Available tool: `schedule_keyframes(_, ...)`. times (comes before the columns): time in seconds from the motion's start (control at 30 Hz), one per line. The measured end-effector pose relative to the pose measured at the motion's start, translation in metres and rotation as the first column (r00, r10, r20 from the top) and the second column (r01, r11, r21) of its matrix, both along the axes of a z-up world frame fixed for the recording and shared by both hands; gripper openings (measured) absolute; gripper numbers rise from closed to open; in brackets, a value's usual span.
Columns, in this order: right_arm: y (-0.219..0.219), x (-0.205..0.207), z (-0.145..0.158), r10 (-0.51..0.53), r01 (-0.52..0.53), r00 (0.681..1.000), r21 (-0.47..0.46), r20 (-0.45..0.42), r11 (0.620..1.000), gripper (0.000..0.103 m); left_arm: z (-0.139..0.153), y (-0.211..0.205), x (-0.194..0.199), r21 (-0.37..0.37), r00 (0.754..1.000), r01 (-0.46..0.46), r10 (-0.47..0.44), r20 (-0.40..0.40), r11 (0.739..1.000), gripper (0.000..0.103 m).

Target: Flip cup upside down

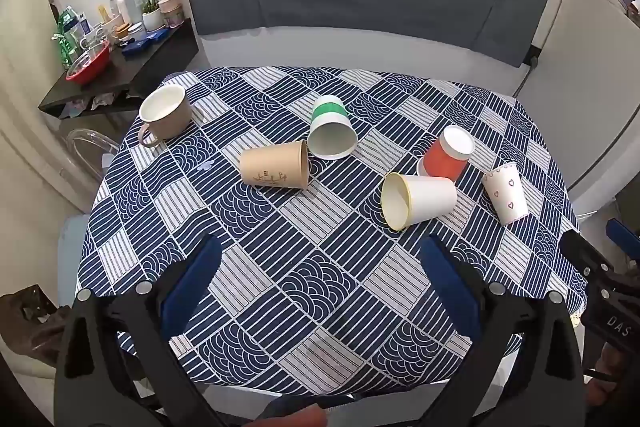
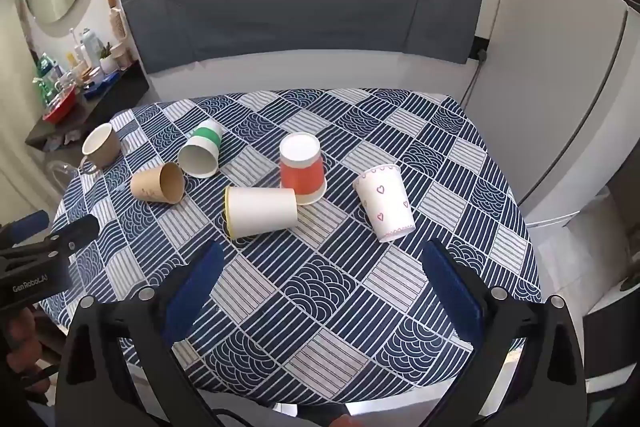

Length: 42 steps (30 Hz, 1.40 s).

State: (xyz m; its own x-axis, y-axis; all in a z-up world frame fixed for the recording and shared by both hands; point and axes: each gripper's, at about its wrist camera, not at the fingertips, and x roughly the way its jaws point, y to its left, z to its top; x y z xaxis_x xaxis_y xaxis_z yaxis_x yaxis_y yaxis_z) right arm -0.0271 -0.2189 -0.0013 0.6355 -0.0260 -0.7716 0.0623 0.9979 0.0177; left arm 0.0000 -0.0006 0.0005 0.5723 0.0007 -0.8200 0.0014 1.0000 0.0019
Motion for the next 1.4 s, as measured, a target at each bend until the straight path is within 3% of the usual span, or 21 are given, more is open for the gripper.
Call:
schedule_keyframes(0.13,0.002,-0.003,0.003,0.004,-0.004,1.000,0.005,0.010,1.000,0.095,0.001,0.005,0.000,-0.038,1.000,0.000,0.000,-0.003,0.999,0.097)
schedule_keyframes(0.53,-0.002,-0.002,0.001,-0.002,0.002,1.000,0.001,0.001,1.000,0.095,0.003,-0.003,-0.002,-0.001,1.000,0.019,-0.019,0.004,1.000,0.097)
schedule_keyframes(1.4,-0.004,-0.002,0.001,-0.003,0.003,1.000,0.003,0.011,1.000,0.095,0.006,-0.007,-0.006,-0.002,0.999,0.029,-0.029,0.023,1.000,0.097)
